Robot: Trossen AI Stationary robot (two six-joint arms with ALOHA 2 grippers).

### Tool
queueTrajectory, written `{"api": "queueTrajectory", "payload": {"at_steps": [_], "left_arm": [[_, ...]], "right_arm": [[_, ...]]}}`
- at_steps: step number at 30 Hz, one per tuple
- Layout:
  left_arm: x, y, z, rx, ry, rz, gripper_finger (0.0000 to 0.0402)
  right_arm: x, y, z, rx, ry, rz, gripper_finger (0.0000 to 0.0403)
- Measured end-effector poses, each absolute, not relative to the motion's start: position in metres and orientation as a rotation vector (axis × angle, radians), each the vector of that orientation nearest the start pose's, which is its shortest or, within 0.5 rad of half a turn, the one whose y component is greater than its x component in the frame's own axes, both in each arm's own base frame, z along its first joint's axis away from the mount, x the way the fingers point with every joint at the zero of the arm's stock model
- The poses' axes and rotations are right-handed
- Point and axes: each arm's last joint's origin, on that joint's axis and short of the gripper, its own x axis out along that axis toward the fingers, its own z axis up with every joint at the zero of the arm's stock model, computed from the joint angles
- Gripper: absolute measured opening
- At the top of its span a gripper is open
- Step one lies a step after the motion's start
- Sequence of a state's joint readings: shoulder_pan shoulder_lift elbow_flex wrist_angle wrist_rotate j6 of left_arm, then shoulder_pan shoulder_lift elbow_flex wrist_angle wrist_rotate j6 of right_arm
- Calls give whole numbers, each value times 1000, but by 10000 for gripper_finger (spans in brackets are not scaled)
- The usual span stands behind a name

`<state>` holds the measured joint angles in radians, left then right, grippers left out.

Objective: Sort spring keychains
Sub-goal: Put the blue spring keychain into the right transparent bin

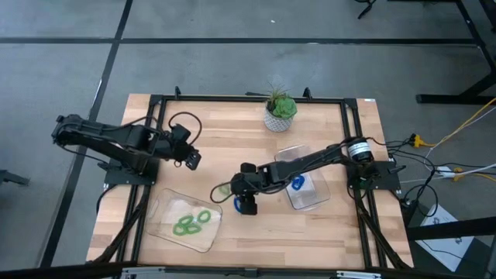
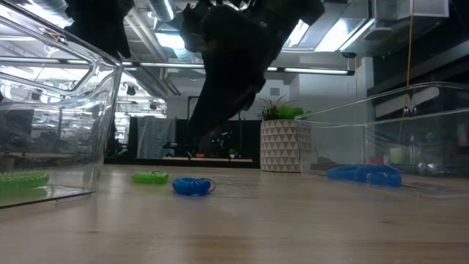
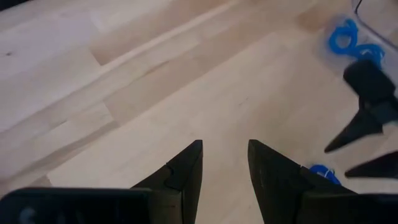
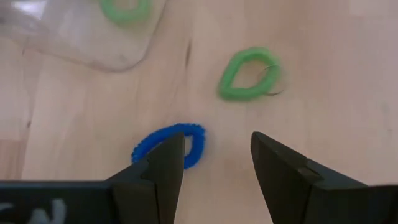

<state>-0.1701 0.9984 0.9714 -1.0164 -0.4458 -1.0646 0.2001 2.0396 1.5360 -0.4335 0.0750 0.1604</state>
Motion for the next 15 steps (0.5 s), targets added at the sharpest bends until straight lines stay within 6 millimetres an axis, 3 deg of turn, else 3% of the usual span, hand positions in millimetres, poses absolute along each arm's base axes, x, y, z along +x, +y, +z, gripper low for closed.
{"api": "queueTrajectory", "payload": {"at_steps": [8,15], "left_arm": [[167,-12,300,-665,723,745,123],[167,-12,300,-657,730,742,123]], "right_arm": [[439,102,168,-4,942,75,185],[442,103,147,-15,988,69,185]]}}
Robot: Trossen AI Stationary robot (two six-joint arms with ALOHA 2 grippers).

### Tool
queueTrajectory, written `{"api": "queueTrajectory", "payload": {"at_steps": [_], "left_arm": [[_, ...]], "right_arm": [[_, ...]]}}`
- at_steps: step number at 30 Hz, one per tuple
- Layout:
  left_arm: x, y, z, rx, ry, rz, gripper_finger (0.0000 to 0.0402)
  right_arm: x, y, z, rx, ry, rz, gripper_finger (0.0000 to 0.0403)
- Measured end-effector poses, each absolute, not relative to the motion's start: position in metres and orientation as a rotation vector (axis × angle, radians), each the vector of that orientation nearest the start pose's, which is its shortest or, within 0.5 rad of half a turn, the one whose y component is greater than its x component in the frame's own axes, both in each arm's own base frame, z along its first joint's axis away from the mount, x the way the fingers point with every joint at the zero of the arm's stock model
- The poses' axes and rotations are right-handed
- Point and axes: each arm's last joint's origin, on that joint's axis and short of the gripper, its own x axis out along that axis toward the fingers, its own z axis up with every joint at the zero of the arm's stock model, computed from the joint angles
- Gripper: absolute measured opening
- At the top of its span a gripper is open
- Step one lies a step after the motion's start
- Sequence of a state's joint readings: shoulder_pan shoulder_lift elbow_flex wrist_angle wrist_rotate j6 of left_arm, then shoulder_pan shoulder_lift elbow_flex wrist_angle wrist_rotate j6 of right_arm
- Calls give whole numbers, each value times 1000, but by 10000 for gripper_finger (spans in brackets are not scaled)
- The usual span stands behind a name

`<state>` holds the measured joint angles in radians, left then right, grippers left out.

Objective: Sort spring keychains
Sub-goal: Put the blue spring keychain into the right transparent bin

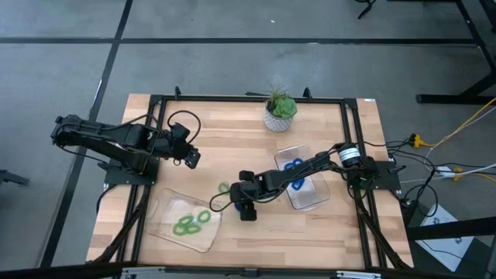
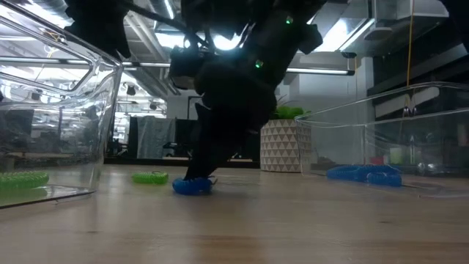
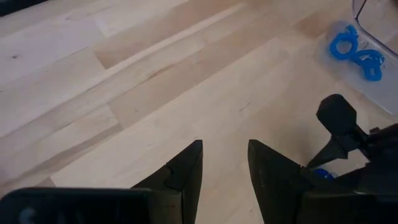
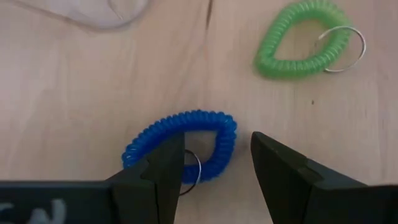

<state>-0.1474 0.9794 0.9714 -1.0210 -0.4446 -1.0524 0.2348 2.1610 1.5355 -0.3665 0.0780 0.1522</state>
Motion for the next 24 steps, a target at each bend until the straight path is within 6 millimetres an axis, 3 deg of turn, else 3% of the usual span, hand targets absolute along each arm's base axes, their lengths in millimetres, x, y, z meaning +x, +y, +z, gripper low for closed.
{"api": "queueTrajectory", "payload": {"at_steps": [10,24], "left_arm": [[167,-14,300,-681,759,707,123],[167,-14,300,-686,754,714,123]], "right_arm": [[441,99,144,-100,1004,38,168],[441,89,143,-31,1041,51,33]]}}
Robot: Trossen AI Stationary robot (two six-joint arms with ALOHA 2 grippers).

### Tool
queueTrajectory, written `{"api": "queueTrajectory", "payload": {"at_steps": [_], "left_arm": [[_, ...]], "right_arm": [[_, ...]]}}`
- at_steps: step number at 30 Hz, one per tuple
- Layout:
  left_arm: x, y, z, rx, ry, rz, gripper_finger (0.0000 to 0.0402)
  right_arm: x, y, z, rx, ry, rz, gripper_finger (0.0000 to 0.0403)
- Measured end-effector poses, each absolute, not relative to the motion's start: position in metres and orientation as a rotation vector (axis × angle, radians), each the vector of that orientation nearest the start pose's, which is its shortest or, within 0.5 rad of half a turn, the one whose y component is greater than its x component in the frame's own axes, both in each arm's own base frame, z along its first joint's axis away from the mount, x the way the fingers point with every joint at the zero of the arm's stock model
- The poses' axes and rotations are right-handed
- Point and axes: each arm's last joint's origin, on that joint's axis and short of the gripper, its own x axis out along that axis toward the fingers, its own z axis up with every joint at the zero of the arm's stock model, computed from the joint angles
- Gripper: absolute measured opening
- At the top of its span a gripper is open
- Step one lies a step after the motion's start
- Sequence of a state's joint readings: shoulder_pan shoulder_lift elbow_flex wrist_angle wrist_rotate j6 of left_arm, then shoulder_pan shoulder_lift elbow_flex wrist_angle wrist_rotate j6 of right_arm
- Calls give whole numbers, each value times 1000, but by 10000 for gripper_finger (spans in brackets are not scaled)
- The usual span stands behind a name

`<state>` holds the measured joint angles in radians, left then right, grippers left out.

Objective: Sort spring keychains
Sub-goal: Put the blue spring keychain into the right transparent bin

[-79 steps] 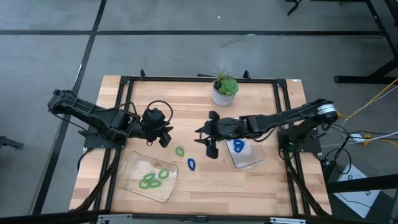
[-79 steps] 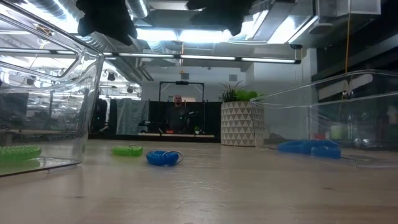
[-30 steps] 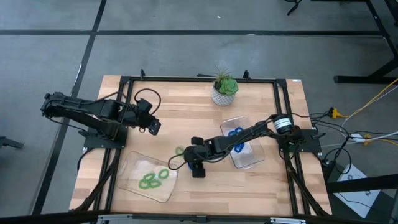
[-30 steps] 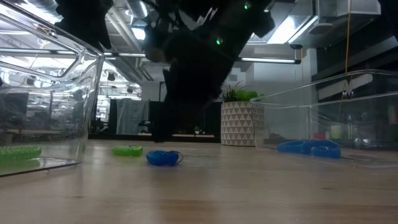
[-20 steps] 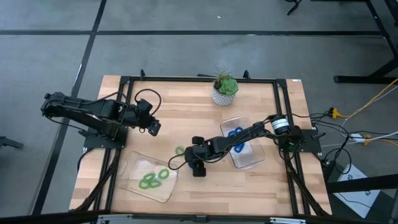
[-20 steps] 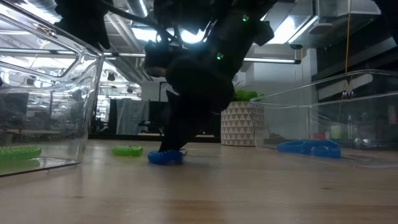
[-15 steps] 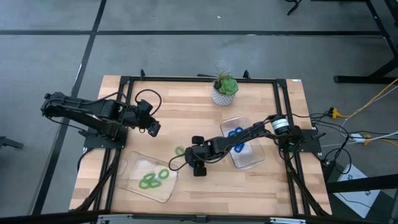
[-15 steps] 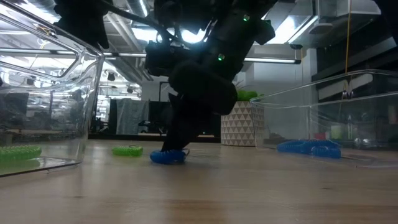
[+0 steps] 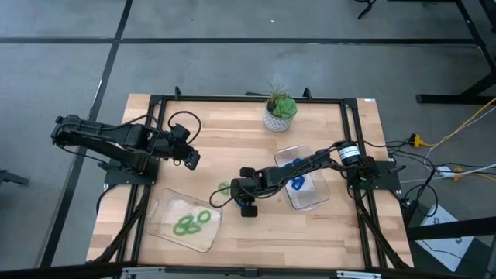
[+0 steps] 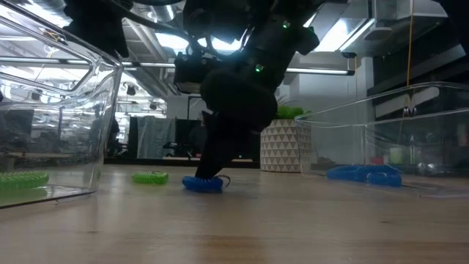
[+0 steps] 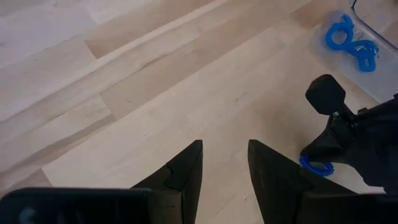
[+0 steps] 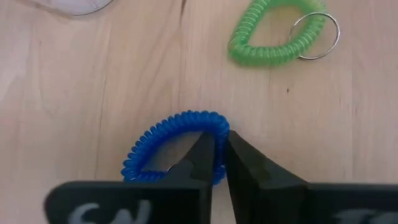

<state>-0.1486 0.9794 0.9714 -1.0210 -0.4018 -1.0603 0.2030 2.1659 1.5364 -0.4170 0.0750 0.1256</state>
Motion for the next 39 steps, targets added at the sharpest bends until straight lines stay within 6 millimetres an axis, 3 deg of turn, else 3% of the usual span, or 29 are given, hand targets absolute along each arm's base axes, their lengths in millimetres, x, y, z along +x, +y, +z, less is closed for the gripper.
{"api": "queueTrajectory", "payload": {"at_steps": [10,17,26,39], "left_arm": [[167,-13,300,-671,735,735,123],[167,-13,300,-670,734,737,123],[167,-12,300,-662,719,752,123],[167,-12,300,-662,719,752,123]], "right_arm": [[443,75,143,70,1057,90,20],[439,63,156,126,1076,106,15],[431,50,198,163,998,111,13],[403,44,284,195,771,121,13]]}}
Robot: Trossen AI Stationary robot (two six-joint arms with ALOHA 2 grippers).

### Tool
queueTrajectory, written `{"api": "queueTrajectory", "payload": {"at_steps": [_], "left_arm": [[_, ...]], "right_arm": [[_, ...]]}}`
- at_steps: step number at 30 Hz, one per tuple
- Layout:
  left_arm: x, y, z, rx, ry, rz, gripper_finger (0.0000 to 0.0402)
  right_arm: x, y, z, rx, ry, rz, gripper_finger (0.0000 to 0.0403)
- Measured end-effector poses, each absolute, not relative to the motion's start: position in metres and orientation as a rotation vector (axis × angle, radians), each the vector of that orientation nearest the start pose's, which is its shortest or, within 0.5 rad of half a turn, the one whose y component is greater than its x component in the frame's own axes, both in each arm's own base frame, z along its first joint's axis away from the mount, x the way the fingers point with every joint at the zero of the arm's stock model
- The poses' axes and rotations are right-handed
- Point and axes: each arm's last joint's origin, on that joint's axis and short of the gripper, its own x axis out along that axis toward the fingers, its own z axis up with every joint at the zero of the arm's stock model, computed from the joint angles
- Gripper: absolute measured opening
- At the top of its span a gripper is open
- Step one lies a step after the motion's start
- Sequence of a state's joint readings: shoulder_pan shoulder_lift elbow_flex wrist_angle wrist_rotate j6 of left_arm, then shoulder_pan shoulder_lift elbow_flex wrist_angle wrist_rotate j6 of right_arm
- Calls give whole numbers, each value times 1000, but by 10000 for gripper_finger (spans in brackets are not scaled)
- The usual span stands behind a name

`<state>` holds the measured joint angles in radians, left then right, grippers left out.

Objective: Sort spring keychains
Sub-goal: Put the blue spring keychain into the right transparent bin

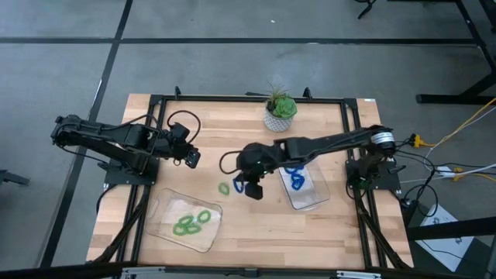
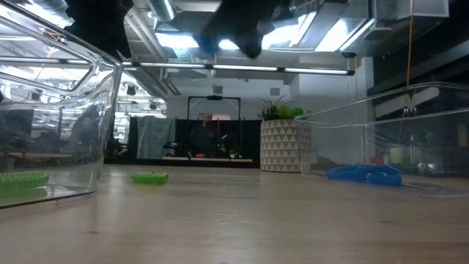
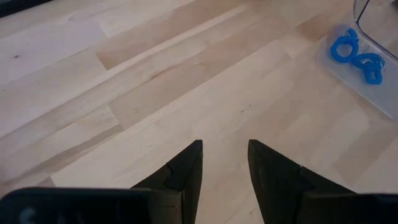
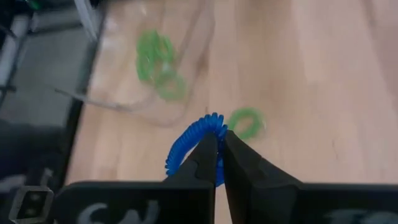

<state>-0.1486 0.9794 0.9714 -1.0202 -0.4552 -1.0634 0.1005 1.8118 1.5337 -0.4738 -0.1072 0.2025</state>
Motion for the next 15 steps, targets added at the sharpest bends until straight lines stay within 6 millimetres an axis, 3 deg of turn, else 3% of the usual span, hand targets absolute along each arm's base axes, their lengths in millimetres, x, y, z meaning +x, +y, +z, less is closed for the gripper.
{"api": "queueTrajectory", "payload": {"at_steps": [8,15], "left_arm": [[167,-11,301,-645,705,768,123],[167,-11,301,-629,703,771,123]], "right_arm": [[378,39,342,209,560,74,13],[363,29,366,201,478,11,14]]}}
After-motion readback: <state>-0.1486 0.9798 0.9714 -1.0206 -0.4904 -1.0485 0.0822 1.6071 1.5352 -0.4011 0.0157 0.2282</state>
